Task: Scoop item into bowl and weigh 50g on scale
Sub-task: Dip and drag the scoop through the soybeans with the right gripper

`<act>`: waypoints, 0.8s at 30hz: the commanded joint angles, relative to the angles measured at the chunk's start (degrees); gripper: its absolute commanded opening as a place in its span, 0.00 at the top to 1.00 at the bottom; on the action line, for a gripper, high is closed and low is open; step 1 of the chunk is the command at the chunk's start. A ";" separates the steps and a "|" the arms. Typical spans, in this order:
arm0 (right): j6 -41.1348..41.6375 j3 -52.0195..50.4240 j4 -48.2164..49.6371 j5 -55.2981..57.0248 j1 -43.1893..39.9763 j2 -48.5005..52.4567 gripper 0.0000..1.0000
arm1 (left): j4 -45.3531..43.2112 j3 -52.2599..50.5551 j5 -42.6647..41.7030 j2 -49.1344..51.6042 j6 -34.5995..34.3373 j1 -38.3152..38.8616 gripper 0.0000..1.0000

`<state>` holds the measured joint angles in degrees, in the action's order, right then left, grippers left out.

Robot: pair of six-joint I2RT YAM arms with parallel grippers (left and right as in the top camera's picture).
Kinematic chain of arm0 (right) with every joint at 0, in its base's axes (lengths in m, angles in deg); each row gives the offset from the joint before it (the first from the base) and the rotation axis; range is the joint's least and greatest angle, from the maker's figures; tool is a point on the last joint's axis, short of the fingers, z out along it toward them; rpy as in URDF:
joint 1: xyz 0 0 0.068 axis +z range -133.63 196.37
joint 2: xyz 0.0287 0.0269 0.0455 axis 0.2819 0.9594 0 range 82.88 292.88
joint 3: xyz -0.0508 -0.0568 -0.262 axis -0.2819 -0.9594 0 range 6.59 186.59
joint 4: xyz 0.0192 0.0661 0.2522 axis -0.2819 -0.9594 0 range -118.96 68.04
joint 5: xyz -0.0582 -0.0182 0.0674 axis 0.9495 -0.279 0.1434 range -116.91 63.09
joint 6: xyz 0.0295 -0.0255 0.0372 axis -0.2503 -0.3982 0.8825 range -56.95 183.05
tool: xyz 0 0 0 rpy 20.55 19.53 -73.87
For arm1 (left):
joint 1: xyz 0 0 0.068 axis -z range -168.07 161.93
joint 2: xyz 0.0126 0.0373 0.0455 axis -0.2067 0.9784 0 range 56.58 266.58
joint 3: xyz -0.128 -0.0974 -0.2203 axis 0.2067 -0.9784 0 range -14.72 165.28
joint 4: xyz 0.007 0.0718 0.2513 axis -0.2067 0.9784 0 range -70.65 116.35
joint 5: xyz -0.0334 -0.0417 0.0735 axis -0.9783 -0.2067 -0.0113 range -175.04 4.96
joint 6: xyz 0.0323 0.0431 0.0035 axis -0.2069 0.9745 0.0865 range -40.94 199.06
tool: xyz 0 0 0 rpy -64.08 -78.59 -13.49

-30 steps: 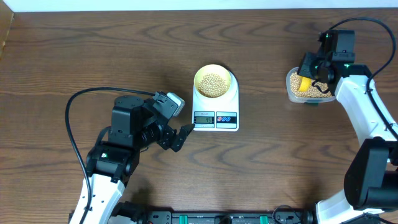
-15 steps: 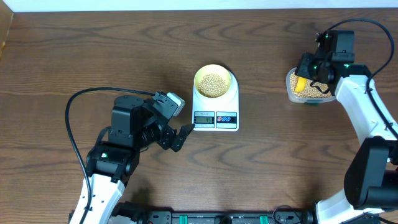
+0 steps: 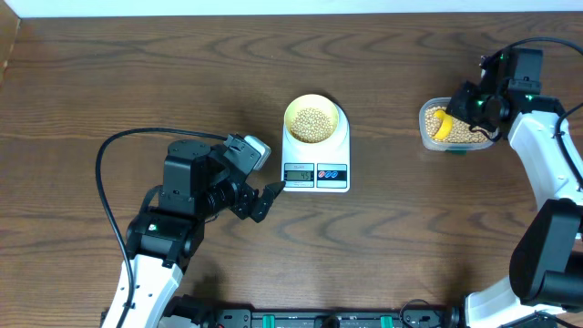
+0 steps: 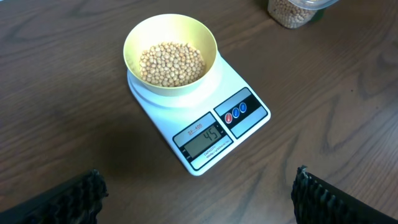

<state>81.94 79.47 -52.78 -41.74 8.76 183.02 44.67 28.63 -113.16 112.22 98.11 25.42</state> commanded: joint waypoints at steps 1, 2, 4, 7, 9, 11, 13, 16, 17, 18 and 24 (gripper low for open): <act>0.28 -0.59 -0.63 -0.61 -0.76 0.66 0.99 | -0.11 -0.50 0.33 0.09 -0.74 -0.31 0.02; 0.28 -0.59 -0.61 -0.59 -0.94 0.66 0.99 | -0.11 -0.50 0.33 0.11 -0.74 -0.31 0.02; 0.35 -0.59 -0.61 -0.63 -1.51 0.61 0.99 | -0.11 -0.50 0.33 0.09 -0.74 -0.31 0.02; 0.22 -0.57 -0.61 -2.51 -2.93 0.50 0.99 | -0.13 -0.50 0.33 0.09 -0.74 -0.31 0.02; -0.81 -0.57 -0.44 -5.20 -4.33 0.48 0.99 | -0.11 -0.50 0.33 0.09 -0.74 -0.31 0.02; -0.81 -0.57 0.07 -6.88 -5.38 0.48 0.99 | -0.11 -0.50 0.33 0.11 -0.74 -0.31 0.02; -1.01 -0.57 0.63 -8.28 -6.45 0.48 0.99 | -0.11 -0.50 0.33 0.09 -0.74 -0.31 0.02; -1.25 -0.57 1.62 -10.56 -7.74 0.48 0.99 | -0.11 -0.50 0.33 0.09 -0.74 -0.31 0.02; -1.68 -0.57 2.05 -11.69 -8.17 0.48 0.99 | -0.11 -0.50 0.33 0.11 -0.74 -0.31 0.02; -1.88 -0.57 2.49 -12.70 -8.50 0.48 0.99 | -0.11 -0.50 0.33 0.11 -0.74 -0.31 0.02; -2.25 -0.57 3.67 -14.51 -9.68 0.48 0.99 | -0.13 -0.50 0.33 0.09 -0.74 -0.31 0.02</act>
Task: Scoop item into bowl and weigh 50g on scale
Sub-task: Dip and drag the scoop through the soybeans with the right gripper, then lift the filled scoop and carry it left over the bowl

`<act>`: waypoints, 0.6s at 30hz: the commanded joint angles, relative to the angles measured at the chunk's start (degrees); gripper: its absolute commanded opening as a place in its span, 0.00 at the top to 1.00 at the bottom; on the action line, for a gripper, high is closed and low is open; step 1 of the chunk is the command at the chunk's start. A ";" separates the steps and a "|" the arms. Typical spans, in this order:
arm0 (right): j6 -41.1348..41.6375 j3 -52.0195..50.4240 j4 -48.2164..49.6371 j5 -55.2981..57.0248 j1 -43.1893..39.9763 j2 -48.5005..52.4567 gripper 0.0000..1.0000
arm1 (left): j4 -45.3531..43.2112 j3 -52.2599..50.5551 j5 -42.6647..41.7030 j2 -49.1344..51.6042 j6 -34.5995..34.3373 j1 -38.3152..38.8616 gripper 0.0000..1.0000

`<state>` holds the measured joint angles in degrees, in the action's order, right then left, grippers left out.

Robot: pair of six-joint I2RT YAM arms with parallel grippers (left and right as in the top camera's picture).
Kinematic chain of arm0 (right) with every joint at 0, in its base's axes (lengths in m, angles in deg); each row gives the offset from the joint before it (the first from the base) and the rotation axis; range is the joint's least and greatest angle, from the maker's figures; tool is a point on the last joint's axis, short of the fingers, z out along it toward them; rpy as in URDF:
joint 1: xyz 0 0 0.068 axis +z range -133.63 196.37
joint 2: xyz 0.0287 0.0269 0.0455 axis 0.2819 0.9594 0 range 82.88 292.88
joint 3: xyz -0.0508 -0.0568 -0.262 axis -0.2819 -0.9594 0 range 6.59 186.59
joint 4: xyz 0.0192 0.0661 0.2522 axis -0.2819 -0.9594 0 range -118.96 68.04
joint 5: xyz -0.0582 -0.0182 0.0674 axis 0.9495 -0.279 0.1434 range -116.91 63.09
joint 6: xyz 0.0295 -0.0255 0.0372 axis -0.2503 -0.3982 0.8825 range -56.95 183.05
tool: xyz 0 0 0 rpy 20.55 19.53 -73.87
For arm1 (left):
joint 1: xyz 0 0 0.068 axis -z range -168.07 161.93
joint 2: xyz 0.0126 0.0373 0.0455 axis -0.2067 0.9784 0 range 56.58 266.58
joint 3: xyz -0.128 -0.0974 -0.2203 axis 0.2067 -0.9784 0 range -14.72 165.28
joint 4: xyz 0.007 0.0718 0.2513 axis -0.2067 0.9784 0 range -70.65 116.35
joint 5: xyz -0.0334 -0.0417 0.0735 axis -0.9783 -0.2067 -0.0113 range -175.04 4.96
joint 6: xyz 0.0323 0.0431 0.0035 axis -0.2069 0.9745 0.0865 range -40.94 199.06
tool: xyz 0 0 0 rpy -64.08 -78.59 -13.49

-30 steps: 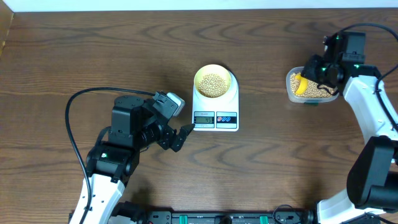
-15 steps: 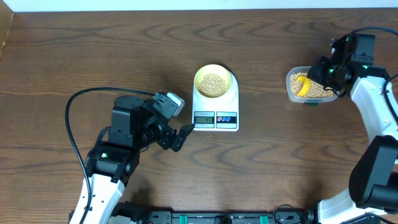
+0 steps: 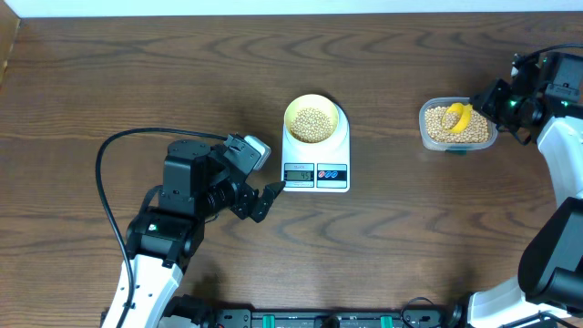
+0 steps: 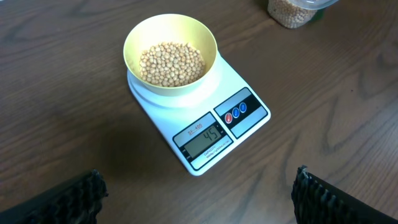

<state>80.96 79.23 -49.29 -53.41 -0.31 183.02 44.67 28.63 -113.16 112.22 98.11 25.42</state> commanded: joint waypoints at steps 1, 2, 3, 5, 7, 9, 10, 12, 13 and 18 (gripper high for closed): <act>-1.27 -0.33 0.17 -2.84 -0.70 0.48 0.99 | -0.11 -0.50 0.33 0.09 -0.74 -0.31 0.02; -1.27 -0.33 0.20 -2.84 -0.76 0.48 0.99 | -0.11 -0.50 0.33 0.11 -0.74 -0.31 0.02; -1.27 -0.33 0.22 -2.86 -0.87 0.48 0.99 | -0.11 -0.50 0.33 0.11 -0.74 -0.31 0.02; -1.27 -0.33 0.42 -3.91 -1.14 0.48 0.99 | -0.11 -0.50 0.33 0.09 -0.74 -0.31 0.02; -1.27 -0.33 0.81 -6.03 -1.66 0.48 0.99 | -0.11 -0.50 0.33 0.11 -0.74 -0.31 0.02; -1.27 -0.33 1.09 -8.68 -2.45 0.48 0.99 | -0.11 -0.50 0.33 0.09 -0.74 -0.31 0.02; -1.29 -0.33 1.09 -9.84 -2.89 0.48 0.99 | -0.11 -0.50 0.33 0.09 -0.74 -0.31 0.02; -1.27 -0.33 1.07 -12.74 -3.96 0.48 0.99 | -0.13 -0.50 0.33 0.11 -0.74 -0.31 0.02; -1.27 -0.33 1.07 -14.86 -4.68 0.48 0.99 | -0.11 -0.50 0.33 0.11 -0.74 -0.31 0.02; -1.25 -0.33 1.38 -23.50 -6.45 0.48 0.99 | -0.11 -0.50 0.33 0.09 -0.74 -0.31 0.02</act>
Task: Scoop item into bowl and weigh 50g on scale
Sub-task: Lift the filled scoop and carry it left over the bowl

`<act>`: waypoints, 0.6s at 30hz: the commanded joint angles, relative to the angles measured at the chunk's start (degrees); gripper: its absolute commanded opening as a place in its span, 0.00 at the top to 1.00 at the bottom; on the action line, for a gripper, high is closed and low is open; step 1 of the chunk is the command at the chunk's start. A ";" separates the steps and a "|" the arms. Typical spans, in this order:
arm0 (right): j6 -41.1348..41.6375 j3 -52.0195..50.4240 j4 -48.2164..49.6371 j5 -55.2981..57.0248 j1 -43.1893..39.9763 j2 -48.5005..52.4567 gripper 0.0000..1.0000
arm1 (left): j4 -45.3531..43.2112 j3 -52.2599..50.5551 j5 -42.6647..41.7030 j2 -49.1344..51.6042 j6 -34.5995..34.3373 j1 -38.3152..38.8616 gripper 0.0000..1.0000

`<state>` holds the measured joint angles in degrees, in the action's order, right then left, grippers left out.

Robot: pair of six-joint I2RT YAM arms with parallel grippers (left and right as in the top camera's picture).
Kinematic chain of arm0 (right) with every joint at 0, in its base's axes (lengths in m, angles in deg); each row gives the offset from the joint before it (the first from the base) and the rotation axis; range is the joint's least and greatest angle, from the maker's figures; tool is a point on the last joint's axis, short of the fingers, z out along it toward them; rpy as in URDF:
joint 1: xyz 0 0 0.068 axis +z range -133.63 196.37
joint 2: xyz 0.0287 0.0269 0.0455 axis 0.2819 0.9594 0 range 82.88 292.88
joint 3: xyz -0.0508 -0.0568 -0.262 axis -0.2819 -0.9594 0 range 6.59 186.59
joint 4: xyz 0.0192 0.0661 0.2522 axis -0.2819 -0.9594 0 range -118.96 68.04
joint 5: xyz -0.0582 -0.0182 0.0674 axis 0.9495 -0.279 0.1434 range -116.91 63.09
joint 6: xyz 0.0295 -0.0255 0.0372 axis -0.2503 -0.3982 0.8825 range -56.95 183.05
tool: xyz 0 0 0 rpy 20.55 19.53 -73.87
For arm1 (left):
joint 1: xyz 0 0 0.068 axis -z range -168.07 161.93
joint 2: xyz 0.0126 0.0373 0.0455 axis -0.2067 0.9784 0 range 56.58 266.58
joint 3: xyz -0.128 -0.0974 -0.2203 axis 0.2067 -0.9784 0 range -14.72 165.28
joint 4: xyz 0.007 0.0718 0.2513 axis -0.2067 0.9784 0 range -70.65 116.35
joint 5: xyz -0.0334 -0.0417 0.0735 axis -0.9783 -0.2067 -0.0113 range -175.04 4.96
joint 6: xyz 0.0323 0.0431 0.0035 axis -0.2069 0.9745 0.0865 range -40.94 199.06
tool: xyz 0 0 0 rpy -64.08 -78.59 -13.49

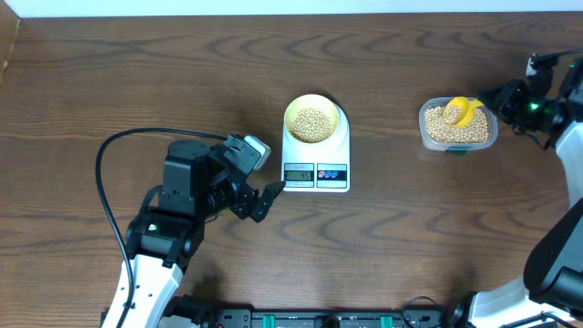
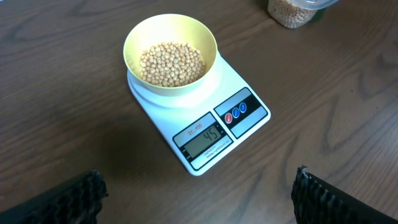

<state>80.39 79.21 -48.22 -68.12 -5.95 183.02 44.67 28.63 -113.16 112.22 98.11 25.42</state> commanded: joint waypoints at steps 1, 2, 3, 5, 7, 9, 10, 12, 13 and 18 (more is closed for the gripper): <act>-0.68 -0.31 1.05 -11.45 -0.83 0.48 0.99 | -0.11 -0.50 0.33 0.11 -0.74 -0.31 0.02; -0.68 -0.31 1.33 -12.28 -0.81 0.48 0.99 | -0.13 -0.50 0.33 0.09 -0.74 -0.31 0.02; -0.66 -0.31 1.68 -13.25 -0.68 0.48 0.99 | -0.11 -0.50 0.33 0.09 -0.74 -0.31 0.02; -0.02 -0.31 2.14 -14.08 -0.35 0.48 0.99 | -0.11 -0.50 0.33 0.09 -0.74 -0.31 0.02; 1.46 -0.31 2.84 -14.08 0.13 0.48 0.99 | -0.11 -0.50 0.33 0.11 -0.74 -0.31 0.02; 2.45 -0.31 3.74 -14.08 1.05 0.48 0.99 | -0.11 -0.50 0.33 0.09 -0.74 -0.31 0.02; 2.91 -0.31 4.33 -14.05 1.73 0.48 0.99 | -0.11 -0.50 0.33 0.11 -0.74 -0.31 0.02; 3.93 -0.31 5.44 -14.01 2.91 0.48 0.99 | -0.11 -0.50 0.33 0.11 -0.74 -0.31 0.02; 4.76 -0.31 6.45 -13.86 4.07 0.48 0.99 | -0.13 -0.50 0.33 0.09 -0.74 -0.31 0.02; 10.95 -0.31 10.62 -11.08 9.09 0.48 0.99 | -0.11 -0.50 0.33 0.11 -0.74 -0.31 0.02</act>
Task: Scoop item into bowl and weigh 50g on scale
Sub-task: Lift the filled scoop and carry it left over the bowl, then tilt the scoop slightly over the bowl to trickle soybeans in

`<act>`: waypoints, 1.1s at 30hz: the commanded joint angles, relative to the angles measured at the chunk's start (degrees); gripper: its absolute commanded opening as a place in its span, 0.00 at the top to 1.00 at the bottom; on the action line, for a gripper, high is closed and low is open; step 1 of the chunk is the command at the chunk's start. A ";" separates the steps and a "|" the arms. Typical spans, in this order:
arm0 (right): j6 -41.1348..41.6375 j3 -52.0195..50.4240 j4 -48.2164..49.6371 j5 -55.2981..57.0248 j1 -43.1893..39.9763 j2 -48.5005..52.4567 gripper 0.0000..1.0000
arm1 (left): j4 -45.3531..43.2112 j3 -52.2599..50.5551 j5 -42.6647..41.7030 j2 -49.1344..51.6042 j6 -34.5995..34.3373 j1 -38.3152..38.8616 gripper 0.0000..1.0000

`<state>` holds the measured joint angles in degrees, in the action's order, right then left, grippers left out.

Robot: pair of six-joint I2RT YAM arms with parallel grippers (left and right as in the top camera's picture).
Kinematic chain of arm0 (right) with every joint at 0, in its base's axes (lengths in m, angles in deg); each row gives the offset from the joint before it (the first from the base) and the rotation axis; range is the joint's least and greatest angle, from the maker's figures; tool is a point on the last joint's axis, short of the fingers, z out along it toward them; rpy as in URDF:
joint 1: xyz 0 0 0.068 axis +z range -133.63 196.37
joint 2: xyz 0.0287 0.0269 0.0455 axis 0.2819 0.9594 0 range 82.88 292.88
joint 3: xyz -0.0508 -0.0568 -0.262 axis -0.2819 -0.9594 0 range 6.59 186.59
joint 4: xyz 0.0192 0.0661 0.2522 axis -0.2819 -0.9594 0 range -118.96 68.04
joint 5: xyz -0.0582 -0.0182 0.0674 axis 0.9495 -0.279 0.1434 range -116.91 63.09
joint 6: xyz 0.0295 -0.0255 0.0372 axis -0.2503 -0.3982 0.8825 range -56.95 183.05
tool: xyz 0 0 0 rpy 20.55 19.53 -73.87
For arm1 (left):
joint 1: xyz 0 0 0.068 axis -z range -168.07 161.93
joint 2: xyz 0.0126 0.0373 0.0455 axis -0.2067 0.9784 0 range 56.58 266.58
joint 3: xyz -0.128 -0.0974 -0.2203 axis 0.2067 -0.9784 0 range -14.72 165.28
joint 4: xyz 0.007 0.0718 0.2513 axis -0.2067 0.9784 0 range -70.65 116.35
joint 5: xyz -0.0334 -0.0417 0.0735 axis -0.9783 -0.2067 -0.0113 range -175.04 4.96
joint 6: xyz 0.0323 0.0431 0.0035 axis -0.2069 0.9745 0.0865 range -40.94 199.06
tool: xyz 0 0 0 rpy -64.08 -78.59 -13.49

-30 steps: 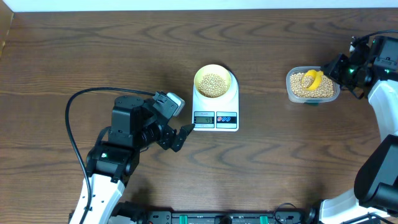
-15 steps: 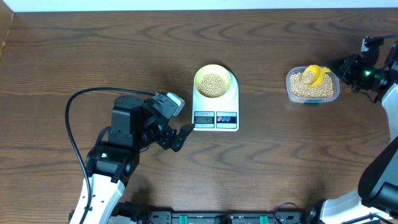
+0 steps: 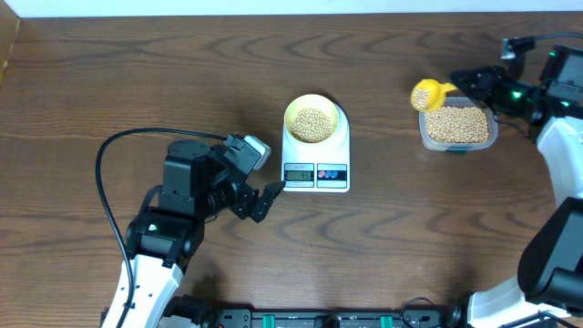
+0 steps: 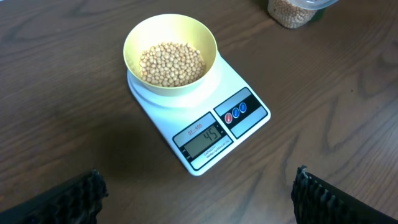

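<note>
A yellow bowl (image 3: 313,120) of soybeans stands on the white scale (image 3: 338,146); in the left wrist view the bowl (image 4: 170,53) is seen on the scale (image 4: 242,93), whose display reads 45. At the right, a clear tub (image 3: 457,127) holds more beans. My right gripper (image 3: 475,85) is shut on the handle of a yellow scoop (image 3: 428,93), which hangs loaded just left of the tub's upper rim. My left gripper (image 3: 264,202) rests open, fingers (image 4: 74,196) wide apart, in front of the scale.
A black cable (image 3: 114,159) loops over the wooden table (image 3: 137,82) by the left arm. The table's back edge runs along the top of the overhead view.
My right gripper has lifted the yellow scoop out of the tub; it now hangs up and to the left of the tub's rim. The left arm and the scale reading are unchanged.
My right gripper held the scoop down in the tub of beans, close over it. At the following two moments the arm had drawn back to the right with the scoop still in the beans. Now the scoop is out, left of the tub. The scale read 45 throughout.
</note>
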<state>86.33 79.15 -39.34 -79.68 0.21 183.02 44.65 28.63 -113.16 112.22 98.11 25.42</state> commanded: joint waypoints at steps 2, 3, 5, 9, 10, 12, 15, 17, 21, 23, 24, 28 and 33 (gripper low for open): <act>7.08 -0.24 3.17 1.95 4.72 0.48 0.99 | -0.09 -0.50 0.33 0.11 -0.74 -0.31 0.02; 8.15 -0.24 3.80 2.84 5.68 0.48 0.99 | -0.09 -0.50 0.33 0.11 -0.74 -0.31 0.02; 9.42 -0.24 4.94 4.22 7.65 0.48 0.99 | -0.09 -0.50 0.33 0.09 -0.74 -0.31 0.02; 11.28 -0.24 7.34 7.39 11.76 0.48 0.99 | -0.09 -0.50 0.33 0.09 -0.74 -0.31 0.02; 12.09 -0.24 7.93 8.39 12.83 0.48 0.99 | -0.09 -0.50 0.33 0.09 -0.74 -0.31 0.02; 13.16 -0.24 9.09 9.38 14.43 0.48 0.99 | -0.11 -0.50 0.33 0.09 -0.74 -0.31 0.02; 13.16 -0.24 11.82 9.62 17.18 0.48 0.99 | -0.09 -0.50 0.33 0.11 -0.74 -0.31 0.02; 13.16 -0.24 13.53 9.62 18.93 0.48 0.99 | -0.09 -0.50 0.33 0.11 -0.74 -0.31 0.02; 13.11 -0.24 15.30 9.86 21.81 0.48 0.99 | -0.09 -0.50 0.33 0.11 -0.74 -0.31 0.02; 13.09 -0.24 15.39 10.56 22.99 0.48 0.99 | -0.11 -0.50 0.33 0.09 -0.74 -0.31 0.02; 13.07 -0.24 15.43 11.06 23.67 0.48 0.99 | -0.09 -0.50 0.33 0.09 -0.74 -0.31 0.02; 11.74 -0.24 15.50 13.99 26.60 0.48 0.99 | -0.09 -0.50 0.33 0.11 -0.74 -0.31 0.02; 6.45 -0.24 15.52 15.19 29.35 0.48 0.99 | -0.09 -0.50 0.33 0.11 -0.74 -0.31 0.02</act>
<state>97.18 79.15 -24.13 -66.09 27.90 183.02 44.67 28.63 -113.16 112.22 98.11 25.42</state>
